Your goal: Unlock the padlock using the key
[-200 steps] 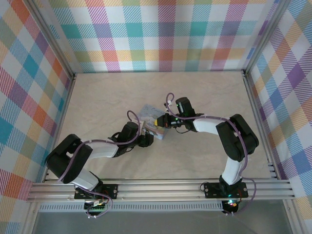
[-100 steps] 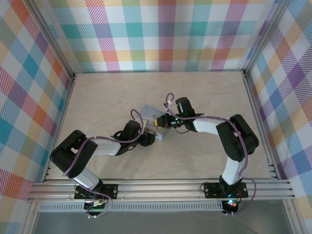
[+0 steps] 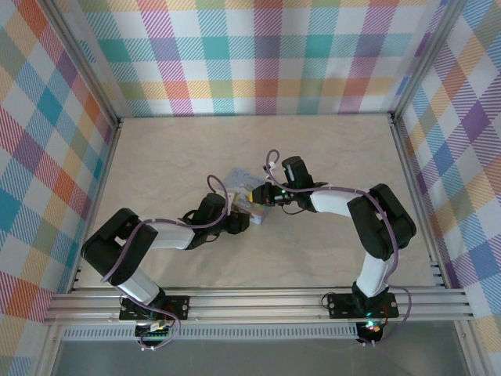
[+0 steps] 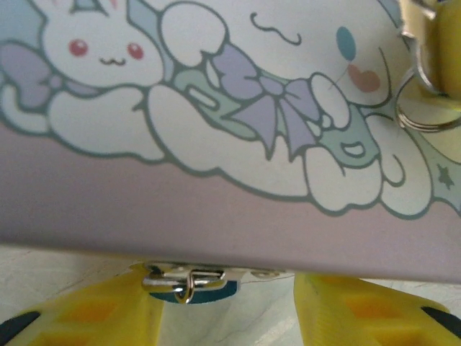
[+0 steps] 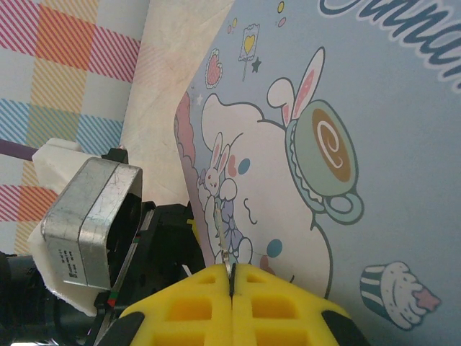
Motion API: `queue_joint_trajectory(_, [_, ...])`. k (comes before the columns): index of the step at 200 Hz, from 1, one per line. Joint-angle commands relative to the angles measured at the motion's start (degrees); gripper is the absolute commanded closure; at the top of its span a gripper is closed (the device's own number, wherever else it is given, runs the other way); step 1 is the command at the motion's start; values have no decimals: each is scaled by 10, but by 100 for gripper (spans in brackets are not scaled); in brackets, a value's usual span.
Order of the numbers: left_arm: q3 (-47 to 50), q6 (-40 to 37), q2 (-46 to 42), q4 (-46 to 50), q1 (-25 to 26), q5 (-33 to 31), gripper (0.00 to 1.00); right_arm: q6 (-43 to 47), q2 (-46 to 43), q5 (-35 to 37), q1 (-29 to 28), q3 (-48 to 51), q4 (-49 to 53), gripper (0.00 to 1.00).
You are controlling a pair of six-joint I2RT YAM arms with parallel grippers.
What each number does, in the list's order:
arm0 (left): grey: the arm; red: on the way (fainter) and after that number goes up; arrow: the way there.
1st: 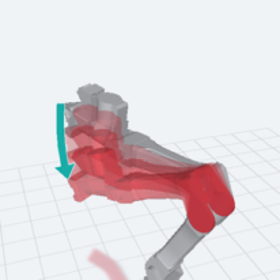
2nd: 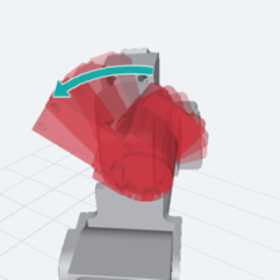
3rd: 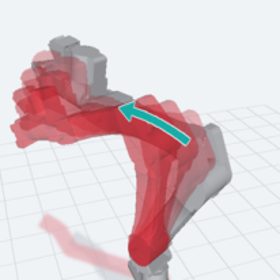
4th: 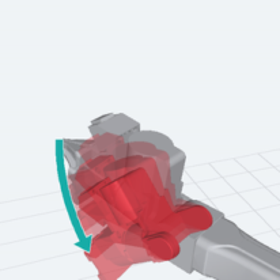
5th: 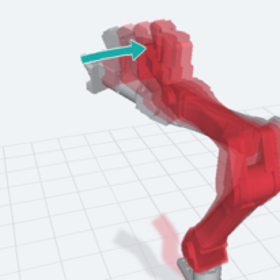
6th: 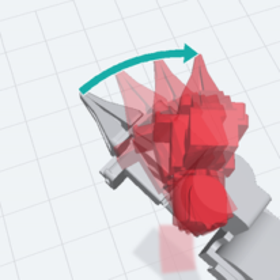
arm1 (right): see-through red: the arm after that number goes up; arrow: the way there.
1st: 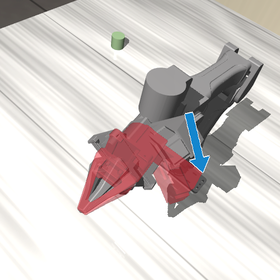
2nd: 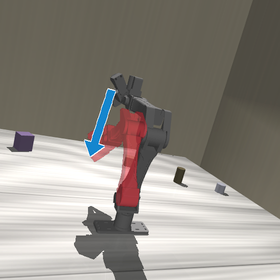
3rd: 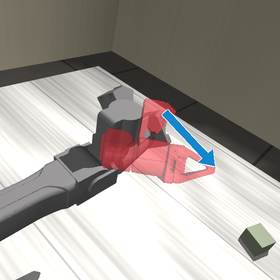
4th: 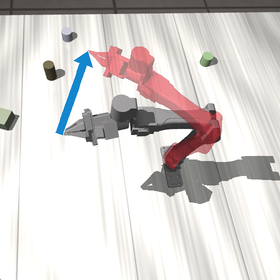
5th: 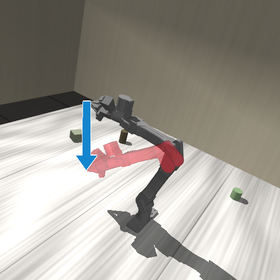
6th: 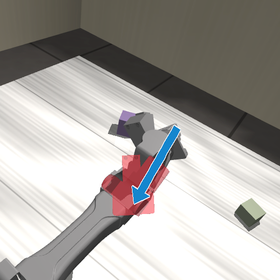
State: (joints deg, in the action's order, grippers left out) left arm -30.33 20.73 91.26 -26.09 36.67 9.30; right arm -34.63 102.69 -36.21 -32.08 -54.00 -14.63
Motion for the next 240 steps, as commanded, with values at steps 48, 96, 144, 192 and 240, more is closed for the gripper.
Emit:
queue_joint_trajectory(48, [-3,78,-22,-52,-7,-14,54,10,-1,20,1,27,41,98])
queue_joint_trajectory(96, [-4,96,-31,-50,-8,-24,59,9,2,19,1,27,38,98])
queue_joint_trajectory(144, [-13,106,-8,-50,-8,-22,62,8,3,17,1,27,36,98])
queue_joint_trajectory(192, [-25,117,24,-62,-8,-16,66,7,2,16,1,26,36,98])
queue_joint_trajectory(240, [-29,123,33,-66,-8,-18,69,7,3,15,0,26,36,99])
